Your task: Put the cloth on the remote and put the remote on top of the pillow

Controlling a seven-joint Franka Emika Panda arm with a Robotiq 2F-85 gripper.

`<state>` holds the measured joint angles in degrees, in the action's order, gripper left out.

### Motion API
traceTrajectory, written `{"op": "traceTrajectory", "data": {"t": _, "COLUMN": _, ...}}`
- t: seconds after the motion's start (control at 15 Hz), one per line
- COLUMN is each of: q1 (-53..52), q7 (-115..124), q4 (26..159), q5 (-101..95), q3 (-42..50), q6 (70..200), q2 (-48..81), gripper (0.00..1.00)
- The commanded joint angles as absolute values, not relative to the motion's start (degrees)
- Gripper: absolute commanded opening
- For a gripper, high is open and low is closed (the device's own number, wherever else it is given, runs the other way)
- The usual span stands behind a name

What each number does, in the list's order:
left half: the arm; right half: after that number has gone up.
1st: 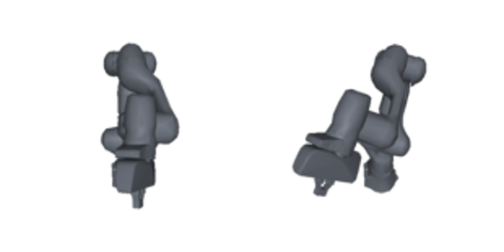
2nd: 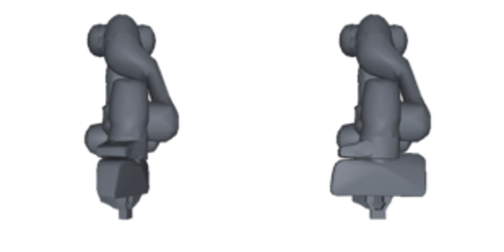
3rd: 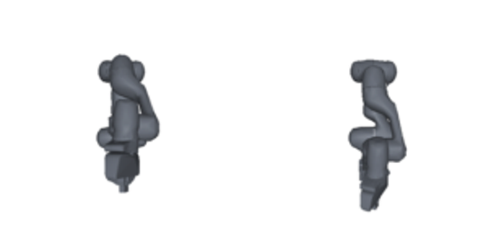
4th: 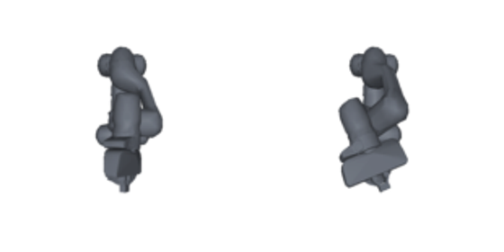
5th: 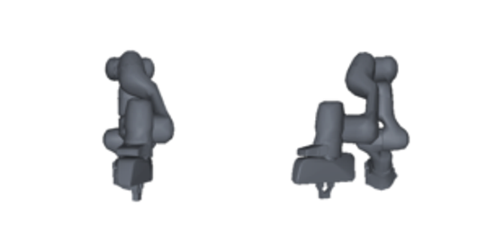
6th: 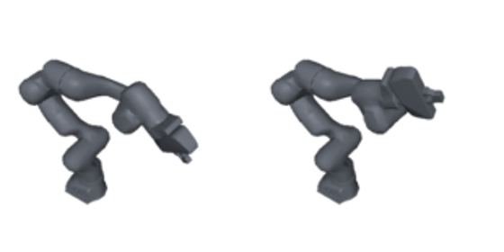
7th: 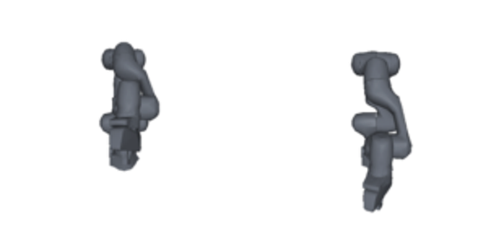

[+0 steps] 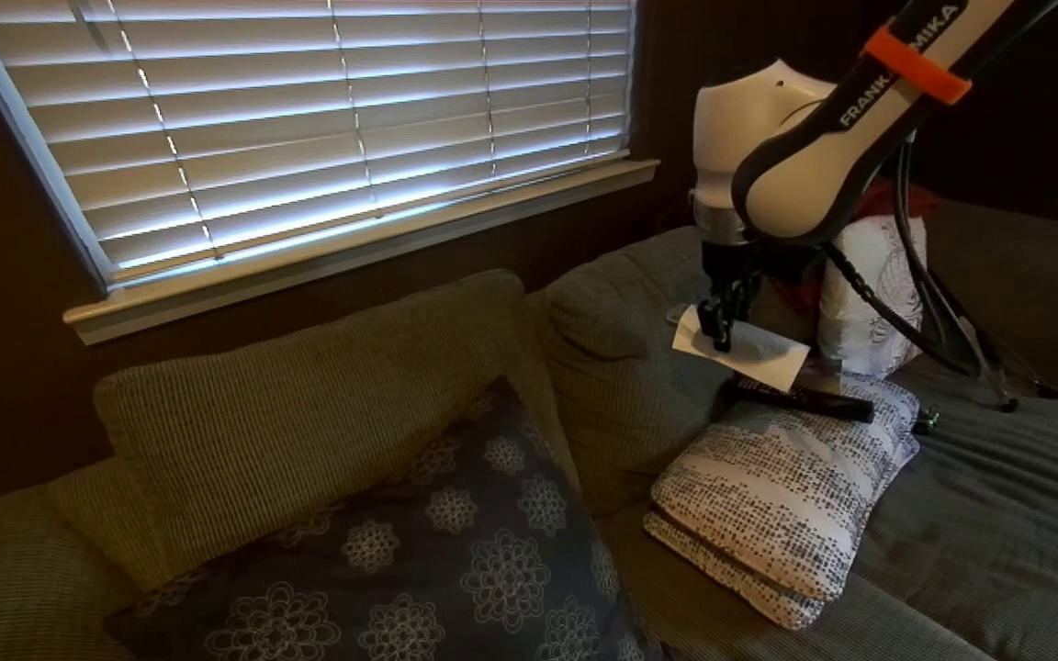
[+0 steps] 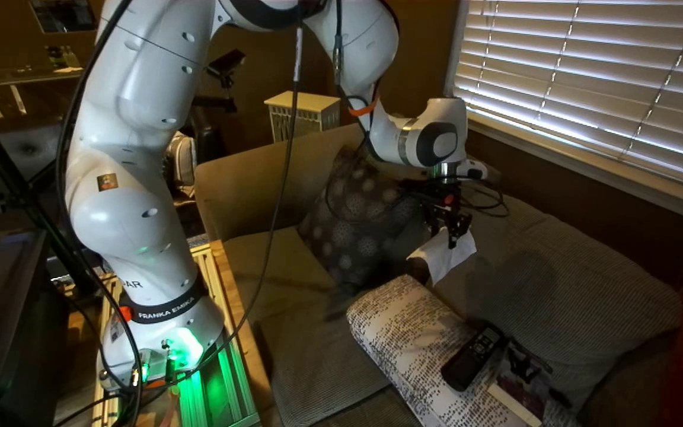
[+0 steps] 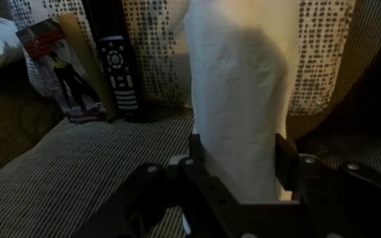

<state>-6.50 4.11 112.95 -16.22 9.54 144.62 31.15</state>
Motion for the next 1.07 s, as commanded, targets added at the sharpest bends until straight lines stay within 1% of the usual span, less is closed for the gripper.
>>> {"op": "traceTrajectory", "data": {"t": 0.0, "q1": -7.6, "q7": 6.8, "q4": 113.1, "q5": -18.8, "q3": 9.7, "q6": 143.5, "q2": 26.2, "gripper": 0.28}}
{"op": "traceTrajectory", "data": {"t": 0.27, "q1": -7.2, "q7": 7.8, "q4": 108.3, "q5": -18.4, "q3": 9.2, "q6": 141.5, "q2": 24.1, "gripper": 0.28}}
{"op": "traceTrajectory", "data": {"t": 0.67, "q1": -6.1, "q7": 7.3, "q4": 96.6, "q5": -17.5, "q3": 8.4, "q6": 135.7, "q2": 26.6, "gripper": 0.28}}
{"op": "traceTrajectory", "data": {"t": 0.8, "q1": -5.3, "q7": 7.3, "q4": 91.7, "q5": -15.7, "q3": 7.8, "q6": 132.0, "q2": 28.8, "gripper": 0.28}}
{"op": "traceTrajectory", "data": {"t": 0.93, "q1": -4.0, "q7": 8.0, "q4": 87.1, "q5": -11.5, "q3": 6.5, "q6": 125.5, "q2": 30.8, "gripper": 0.28}}
{"op": "traceTrajectory", "data": {"t": 1.0, "q1": -4.7, "q7": 7.5, "q4": 93.5, "q5": -15.2, "q3": 7.1, "q6": 130.7, "q2": 27.2, "gripper": 0.53}}
